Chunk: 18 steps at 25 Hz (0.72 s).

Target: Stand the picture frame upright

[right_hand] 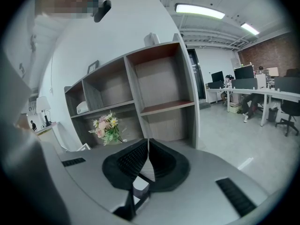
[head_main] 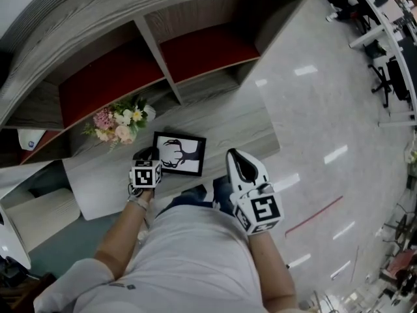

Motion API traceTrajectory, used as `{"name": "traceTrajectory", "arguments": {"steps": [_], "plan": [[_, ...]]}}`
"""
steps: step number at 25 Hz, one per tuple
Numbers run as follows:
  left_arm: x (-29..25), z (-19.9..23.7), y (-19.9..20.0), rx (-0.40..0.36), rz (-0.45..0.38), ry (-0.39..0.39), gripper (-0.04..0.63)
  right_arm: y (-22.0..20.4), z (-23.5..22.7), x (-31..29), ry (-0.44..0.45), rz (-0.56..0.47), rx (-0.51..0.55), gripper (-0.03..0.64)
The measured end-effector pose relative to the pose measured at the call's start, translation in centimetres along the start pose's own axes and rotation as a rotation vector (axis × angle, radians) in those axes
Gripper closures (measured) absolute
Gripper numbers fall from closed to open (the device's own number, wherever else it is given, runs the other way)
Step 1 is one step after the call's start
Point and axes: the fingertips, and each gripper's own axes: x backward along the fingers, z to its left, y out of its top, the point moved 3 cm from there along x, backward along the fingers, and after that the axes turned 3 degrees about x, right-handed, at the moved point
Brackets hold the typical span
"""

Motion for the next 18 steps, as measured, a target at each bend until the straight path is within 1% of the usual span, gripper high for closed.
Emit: {"name": "traceTrajectory", "arguments": {"steps": [4, 7, 9, 13, 18], "plan": [[0.9, -0.2, 1.2, -0.053, -0.030, 0.021, 0.522, 0.4, -0.1, -0.7, 0.030, 0.004, 0.010, 0.595], [1.4, -0.5, 2.2, -0.097, -0.048, 0.029, 0.522, 0.8, -0.1, -1.5, 0.072, 0.001, 0.028, 0.595], [1.7, -0.9, 2.9, -0.144, -0.060, 0.036, 0.522, 1.1, -0.1, -2.2, 0.107, 0.000, 0.041, 0.596], [2.3, -1.8, 4.6, -0.271, -0.109, 0.053, 0.522, 1.5, -0.4, -4.0, 0.175, 0.015, 0.071, 0.595], [3.0, -3.6, 5.9, -0.377, -0.130, 0.059, 0.522, 1.1, -0.9, -6.7, 0.285, 0.053, 0.103, 0.595]]}}
